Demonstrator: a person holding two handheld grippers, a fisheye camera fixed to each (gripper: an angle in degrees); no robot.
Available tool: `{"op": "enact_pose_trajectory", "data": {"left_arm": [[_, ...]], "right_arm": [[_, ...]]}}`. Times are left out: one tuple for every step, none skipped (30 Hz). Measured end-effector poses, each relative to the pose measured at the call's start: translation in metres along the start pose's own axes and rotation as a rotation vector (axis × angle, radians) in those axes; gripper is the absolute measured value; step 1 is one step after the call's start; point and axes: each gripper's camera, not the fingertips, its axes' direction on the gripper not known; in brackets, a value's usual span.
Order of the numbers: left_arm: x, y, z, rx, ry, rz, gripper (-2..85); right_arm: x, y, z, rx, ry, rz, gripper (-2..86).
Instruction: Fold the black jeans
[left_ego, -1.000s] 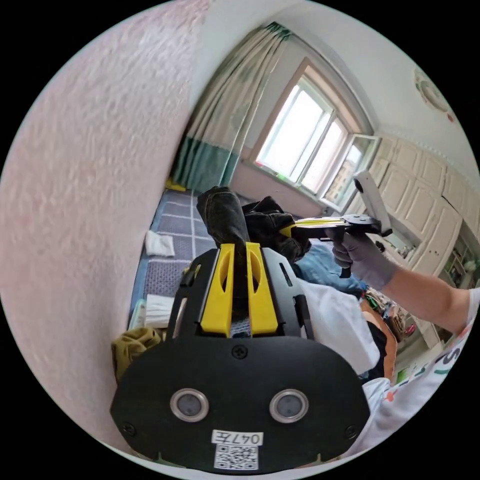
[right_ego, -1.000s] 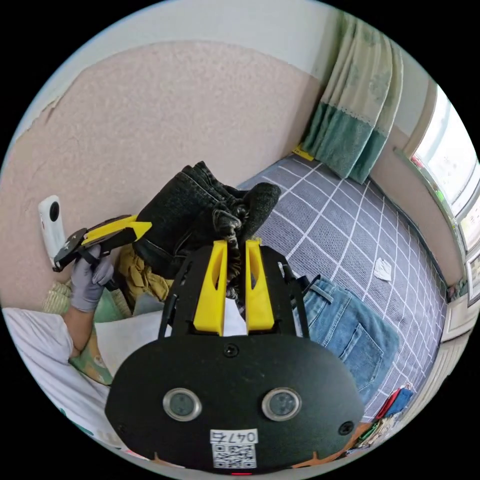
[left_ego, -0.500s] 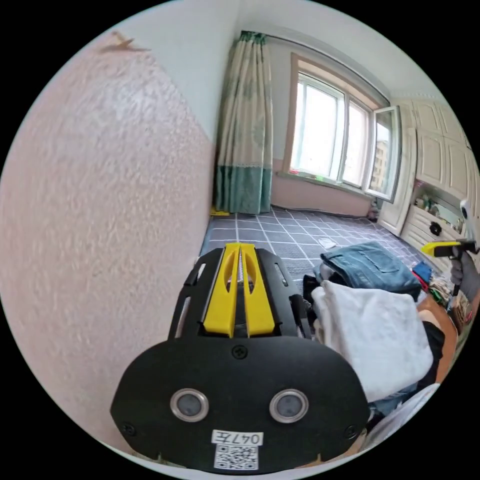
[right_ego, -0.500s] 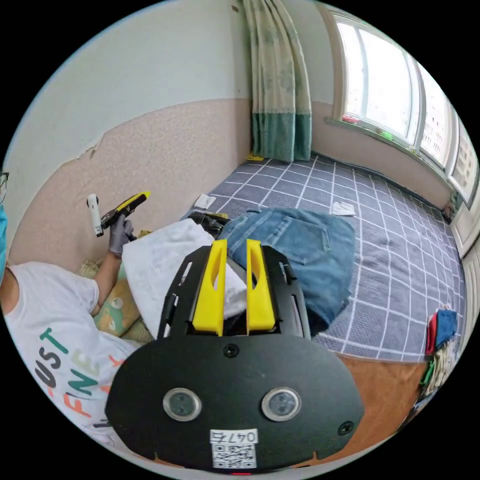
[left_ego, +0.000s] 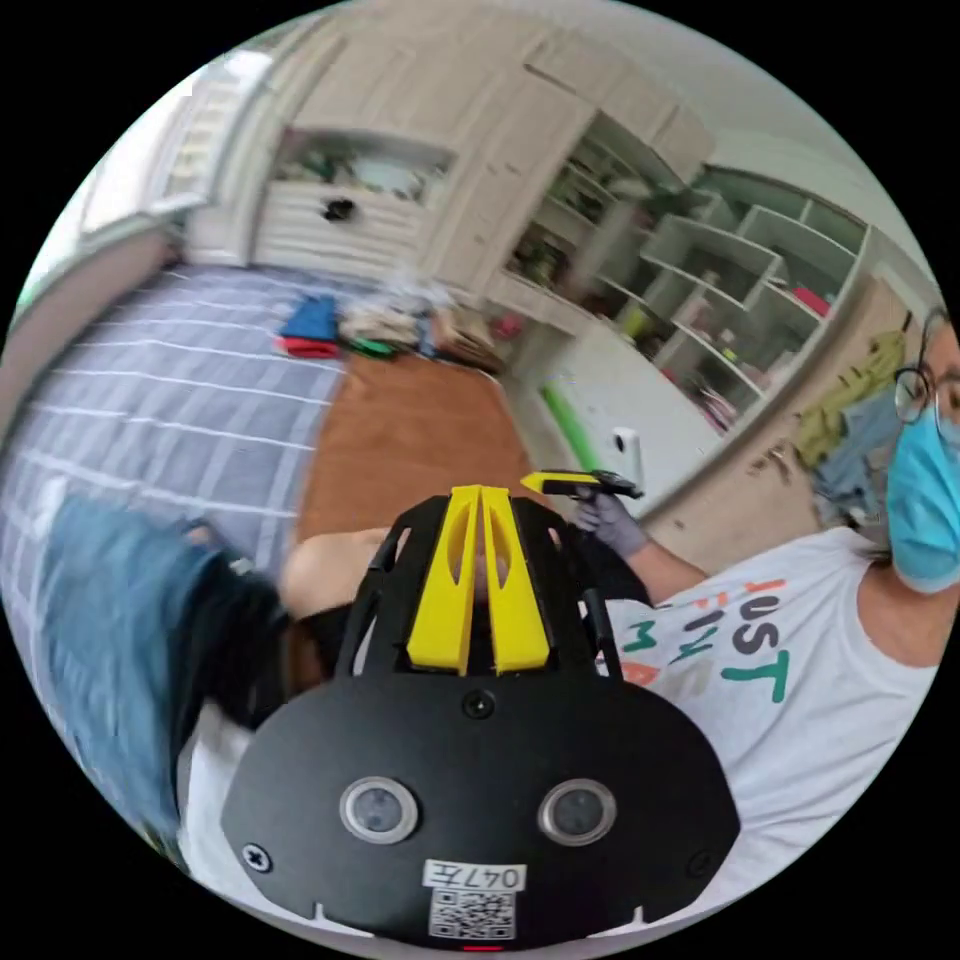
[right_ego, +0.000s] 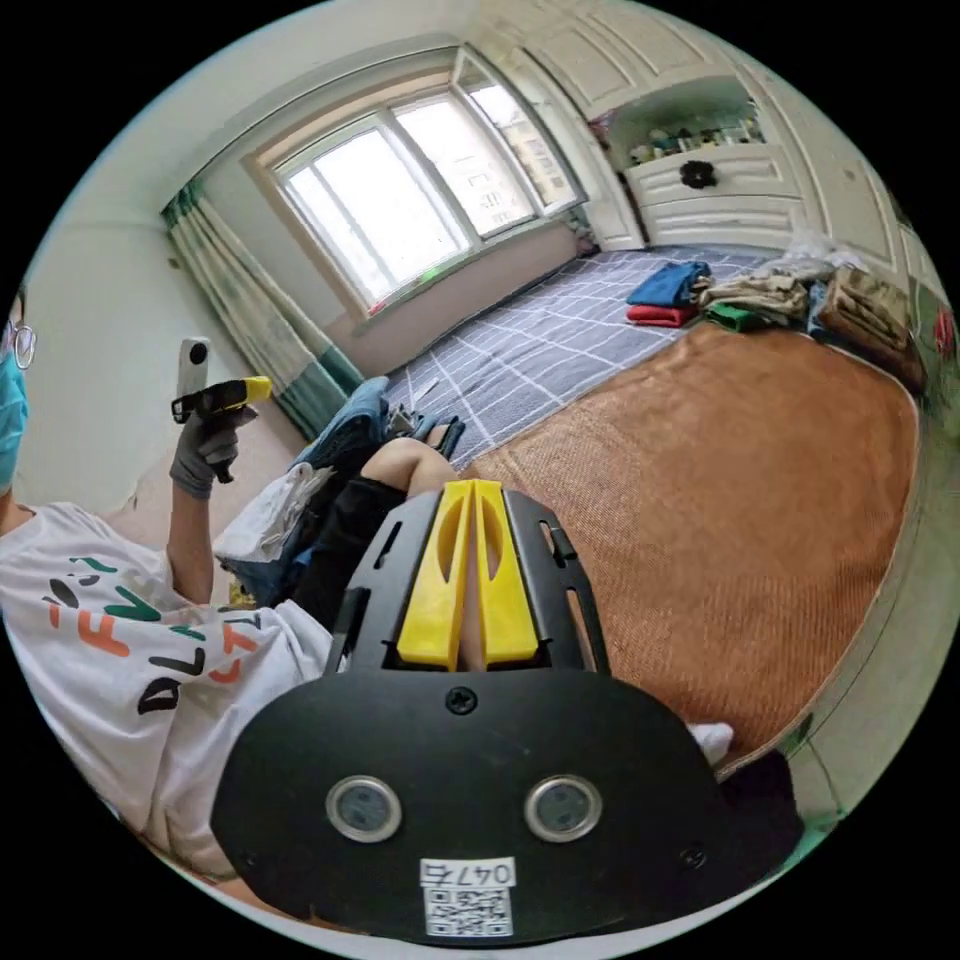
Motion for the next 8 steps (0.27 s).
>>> {"op": "enact_pose_trajectory", "data": {"left_arm": [[-0.014, -0.037, 0.082, -0.083, 0.146, 0.022, -1.0], [-0.028, -0.069, 0.164, -0.147, 0.276, 0.035, -1.0], [-0.036, -0.082, 0.207, -0.185, 0.332, 0.038, -1.0], [-0.054, -0.105, 0.291, -0.269, 0.396, 0.017, -1.0], [-0.075, -0.121, 0.372, -0.345, 0.410, -0.027, -1.0], [-0.087, -0.126, 0.410, -0.382, 0.401, -0.052, -1.0], [-0.110, -0.133, 0.482, -0.448, 0.378, -0.116, -1.0], [-0.131, -0.134, 0.545, -0.478, 0.395, -0.170, -1.0]], "right_arm": [[0.022, 0.027, -0.004, 0.032, 0.016, 0.065, -1.2], [0.041, 0.051, -0.005, 0.046, 0.038, 0.124, -1.2], [0.050, 0.062, -0.004, 0.043, 0.057, 0.154, -1.2], [0.067, 0.081, 0.000, 0.010, 0.113, 0.214, -1.2], [0.079, 0.098, 0.006, -0.027, 0.160, 0.240, -1.2], [0.083, 0.105, 0.009, -0.038, 0.173, 0.242, -1.2], [0.091, 0.118, 0.015, -0.049, 0.183, 0.246, -1.2], [0.098, 0.128, 0.022, -0.055, 0.173, 0.247, -1.2]]}}
